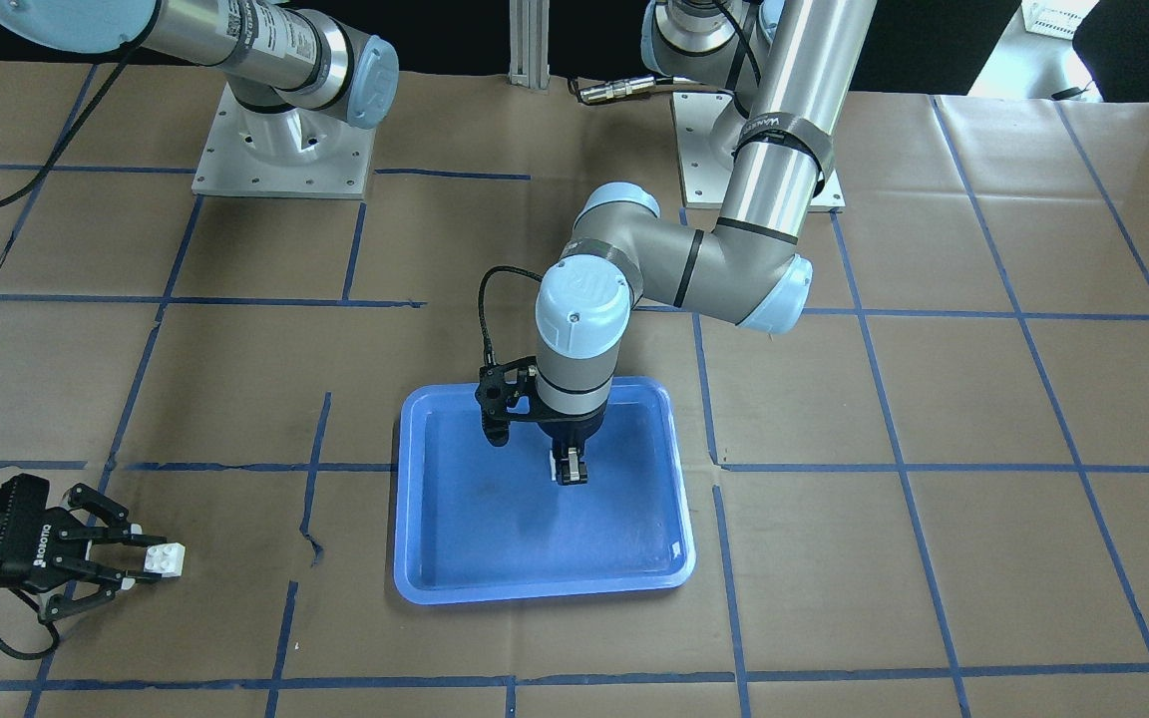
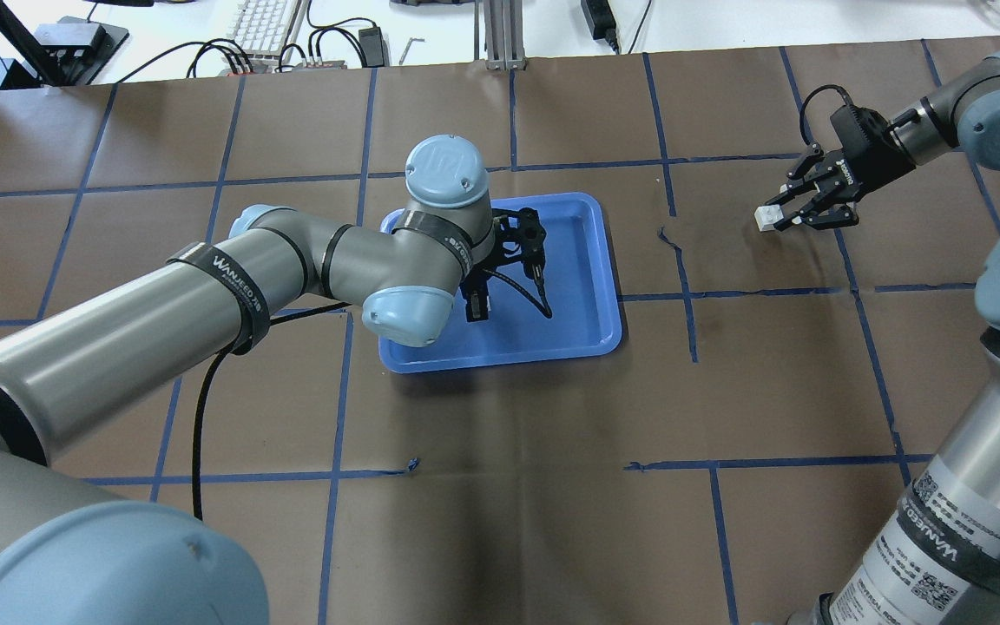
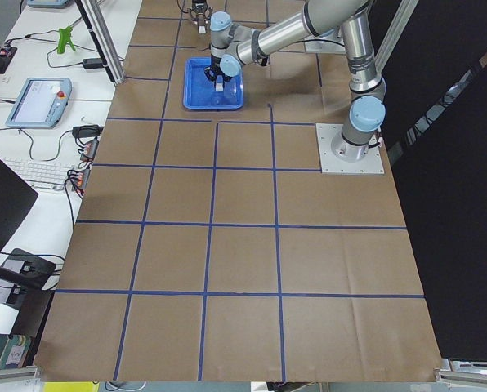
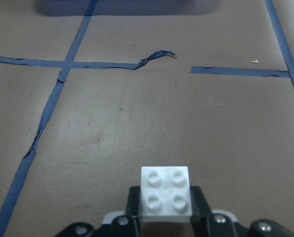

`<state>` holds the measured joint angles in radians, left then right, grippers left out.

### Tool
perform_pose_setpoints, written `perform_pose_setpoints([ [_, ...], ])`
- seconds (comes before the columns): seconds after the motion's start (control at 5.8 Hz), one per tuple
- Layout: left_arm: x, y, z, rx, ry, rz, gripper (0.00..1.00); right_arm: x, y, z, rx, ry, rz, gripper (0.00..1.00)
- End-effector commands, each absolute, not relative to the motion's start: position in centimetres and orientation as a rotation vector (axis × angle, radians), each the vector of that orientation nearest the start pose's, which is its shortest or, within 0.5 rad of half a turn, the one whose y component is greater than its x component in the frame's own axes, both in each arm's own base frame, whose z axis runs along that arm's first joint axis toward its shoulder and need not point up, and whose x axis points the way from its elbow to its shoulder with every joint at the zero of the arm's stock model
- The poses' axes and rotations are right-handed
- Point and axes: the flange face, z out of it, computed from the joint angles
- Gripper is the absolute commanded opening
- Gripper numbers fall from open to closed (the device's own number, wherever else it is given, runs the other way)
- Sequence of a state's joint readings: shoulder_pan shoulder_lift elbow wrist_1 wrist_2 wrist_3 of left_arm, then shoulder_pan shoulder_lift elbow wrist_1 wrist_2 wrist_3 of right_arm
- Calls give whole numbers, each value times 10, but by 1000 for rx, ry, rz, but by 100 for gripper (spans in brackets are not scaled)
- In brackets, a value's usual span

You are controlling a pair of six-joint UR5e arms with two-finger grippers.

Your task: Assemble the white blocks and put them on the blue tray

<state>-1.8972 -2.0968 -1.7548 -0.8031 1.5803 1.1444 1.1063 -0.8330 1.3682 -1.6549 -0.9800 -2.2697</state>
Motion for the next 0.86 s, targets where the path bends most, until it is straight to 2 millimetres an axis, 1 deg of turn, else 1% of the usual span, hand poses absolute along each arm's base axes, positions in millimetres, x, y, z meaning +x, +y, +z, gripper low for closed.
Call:
perform_pose_setpoints([
  [0.0, -322, -539, 193, 2078, 2301, -87, 84, -128, -692, 219, -1840, 1803, -628, 27],
  [0.17, -321, -537, 217, 2069, 2295, -124, 84, -121, -685, 260, -1864, 1824, -645, 27],
  [0.34, -314, -526, 254, 2051, 2324, -93, 88, -112, -678, 271, -1873, 1817, -654, 27],
  [0.52, -297, -511, 301, 1997, 2384, -60, 88, -81, -672, 271, -1884, 1777, -639, 27],
  [0.69, -273, -499, 353, 1972, 2440, 33, 89, -39, -661, 282, -1888, 1752, -614, 27],
])
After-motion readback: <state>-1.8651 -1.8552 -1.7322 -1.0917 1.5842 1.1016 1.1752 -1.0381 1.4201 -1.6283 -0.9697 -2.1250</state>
